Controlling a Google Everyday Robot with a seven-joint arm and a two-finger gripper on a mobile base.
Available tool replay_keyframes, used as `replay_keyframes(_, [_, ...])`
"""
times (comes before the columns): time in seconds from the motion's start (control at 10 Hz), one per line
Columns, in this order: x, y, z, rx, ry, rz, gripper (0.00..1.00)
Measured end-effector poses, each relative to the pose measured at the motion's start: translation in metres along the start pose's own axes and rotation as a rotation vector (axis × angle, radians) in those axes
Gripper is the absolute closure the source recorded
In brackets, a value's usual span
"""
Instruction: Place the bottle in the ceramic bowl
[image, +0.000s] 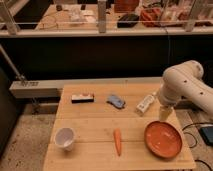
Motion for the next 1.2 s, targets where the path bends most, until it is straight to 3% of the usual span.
replay_keyframes(1.2, [-0.004, -0.015, 0.004, 0.025, 0.003, -0.027, 0.2])
